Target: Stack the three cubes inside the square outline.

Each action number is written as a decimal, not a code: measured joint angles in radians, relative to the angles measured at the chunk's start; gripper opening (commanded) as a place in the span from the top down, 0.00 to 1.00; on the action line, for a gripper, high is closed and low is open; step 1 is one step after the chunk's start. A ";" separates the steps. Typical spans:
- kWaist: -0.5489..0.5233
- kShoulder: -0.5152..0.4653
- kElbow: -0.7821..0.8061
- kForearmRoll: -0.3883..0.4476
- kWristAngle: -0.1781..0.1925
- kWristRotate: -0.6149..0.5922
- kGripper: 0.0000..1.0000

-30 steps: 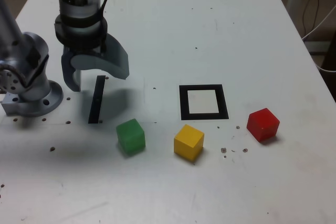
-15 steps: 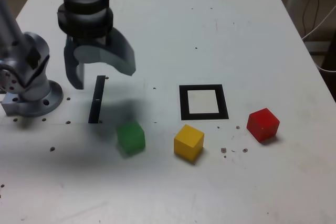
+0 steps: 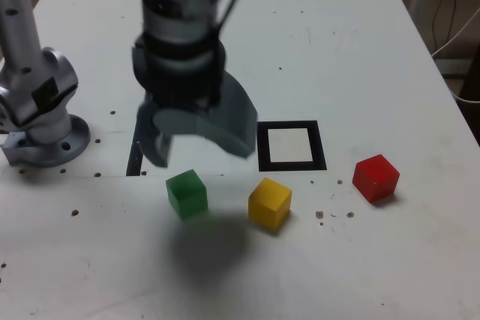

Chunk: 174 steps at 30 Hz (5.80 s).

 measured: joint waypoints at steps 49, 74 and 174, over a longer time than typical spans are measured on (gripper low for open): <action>0.336 0.398 -0.612 0.109 -0.002 0.282 0.02; 0.337 0.541 -0.722 0.112 -0.023 0.314 0.17; 0.519 0.414 -0.488 0.176 0.022 0.473 0.61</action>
